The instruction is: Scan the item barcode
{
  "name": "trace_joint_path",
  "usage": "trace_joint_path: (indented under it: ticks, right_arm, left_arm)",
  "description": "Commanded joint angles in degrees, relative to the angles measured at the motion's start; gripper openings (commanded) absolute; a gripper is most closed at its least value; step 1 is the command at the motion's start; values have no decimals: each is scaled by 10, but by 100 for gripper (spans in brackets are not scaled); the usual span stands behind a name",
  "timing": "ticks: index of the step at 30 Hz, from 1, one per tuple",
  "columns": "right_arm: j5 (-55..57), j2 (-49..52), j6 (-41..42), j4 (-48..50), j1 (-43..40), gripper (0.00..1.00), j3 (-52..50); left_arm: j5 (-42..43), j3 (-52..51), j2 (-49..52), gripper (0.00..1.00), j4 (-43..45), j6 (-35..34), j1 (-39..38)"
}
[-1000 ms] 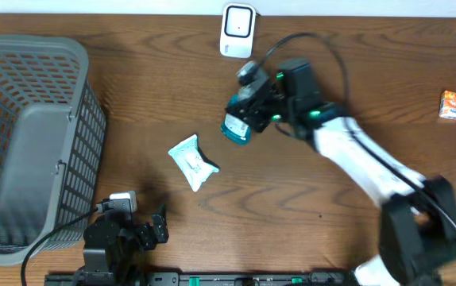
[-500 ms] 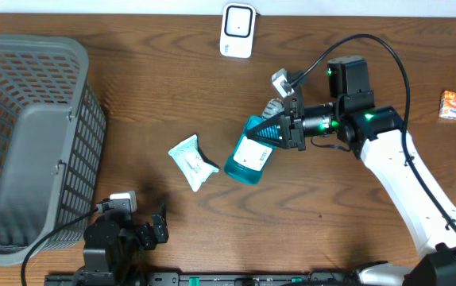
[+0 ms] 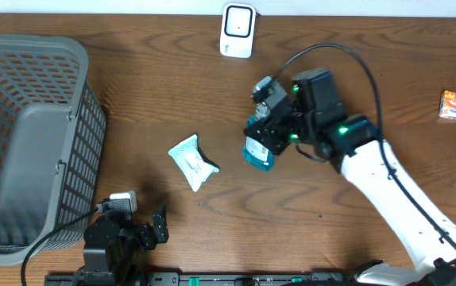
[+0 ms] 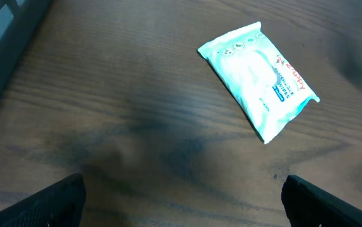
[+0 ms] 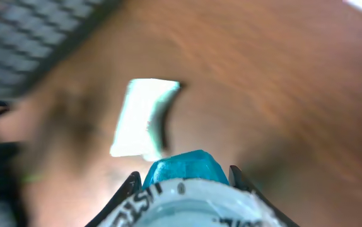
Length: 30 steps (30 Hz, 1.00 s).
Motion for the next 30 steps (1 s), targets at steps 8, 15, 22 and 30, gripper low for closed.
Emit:
trace_joint_path:
  ticks: [8, 15, 22, 30]
  right_arm:
    - [339, 131, -18, 81, 26, 15, 78]
    - [462, 304, -80, 51, 28, 14, 299]
    - [606, 487, -160, 55, 35, 15, 544]
    - [735, 659, -365, 233, 53, 19, 709]
  left_arm:
    - [7, -5, -1, 99, -19, 1, 2]
    - [7, -5, -1, 99, -19, 1, 2]
    - [7, -5, -1, 99, -19, 1, 2]
    - [7, -5, -1, 99, -19, 1, 2]
